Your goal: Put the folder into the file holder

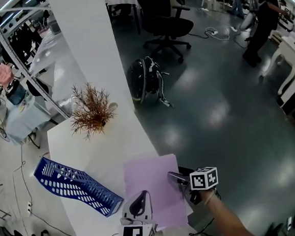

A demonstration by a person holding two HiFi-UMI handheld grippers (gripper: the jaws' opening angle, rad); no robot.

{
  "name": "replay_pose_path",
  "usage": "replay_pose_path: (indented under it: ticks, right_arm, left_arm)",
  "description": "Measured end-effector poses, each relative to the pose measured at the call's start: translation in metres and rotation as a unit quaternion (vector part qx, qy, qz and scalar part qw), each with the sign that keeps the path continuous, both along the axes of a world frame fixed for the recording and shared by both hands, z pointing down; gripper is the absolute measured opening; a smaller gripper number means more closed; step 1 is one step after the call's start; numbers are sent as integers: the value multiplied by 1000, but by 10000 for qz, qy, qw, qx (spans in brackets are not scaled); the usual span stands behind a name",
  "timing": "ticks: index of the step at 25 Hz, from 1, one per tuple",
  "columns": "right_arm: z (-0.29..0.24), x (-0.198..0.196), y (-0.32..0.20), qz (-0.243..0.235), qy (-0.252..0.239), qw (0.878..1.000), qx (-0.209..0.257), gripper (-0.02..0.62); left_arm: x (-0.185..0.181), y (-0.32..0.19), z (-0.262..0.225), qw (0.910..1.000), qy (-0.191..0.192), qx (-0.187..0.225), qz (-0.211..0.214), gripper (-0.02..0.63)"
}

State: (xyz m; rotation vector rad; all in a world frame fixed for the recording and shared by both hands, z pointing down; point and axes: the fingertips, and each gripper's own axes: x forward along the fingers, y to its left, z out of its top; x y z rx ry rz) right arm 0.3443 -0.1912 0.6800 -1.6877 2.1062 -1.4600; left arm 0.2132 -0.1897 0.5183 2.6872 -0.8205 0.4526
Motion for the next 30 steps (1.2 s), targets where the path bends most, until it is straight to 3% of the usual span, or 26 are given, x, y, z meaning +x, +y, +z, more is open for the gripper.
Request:
replay_pose_path:
  ticks: [8, 13, 21, 30]
  right_arm:
    - [5, 3, -10, 131, -614, 9980, 24, 264]
    - [12, -1, -15, -2, -708, 9975, -53, 264]
    - [18, -3, -17, -138, -1274, 9916, -175, 261]
    - [3, 0, -15, -143, -1369, 9905, -27, 210]
  left_arm:
    - [3, -1, 5, 10000, -55, -45, -35, 6]
    - [1, -1, 7, 9999, -85, -64, -83, 6]
    - [-3, -5, 6, 9995, -113, -100, -280, 6]
    - [-1, -4, 4, 9994, -25, -56, -353, 6]
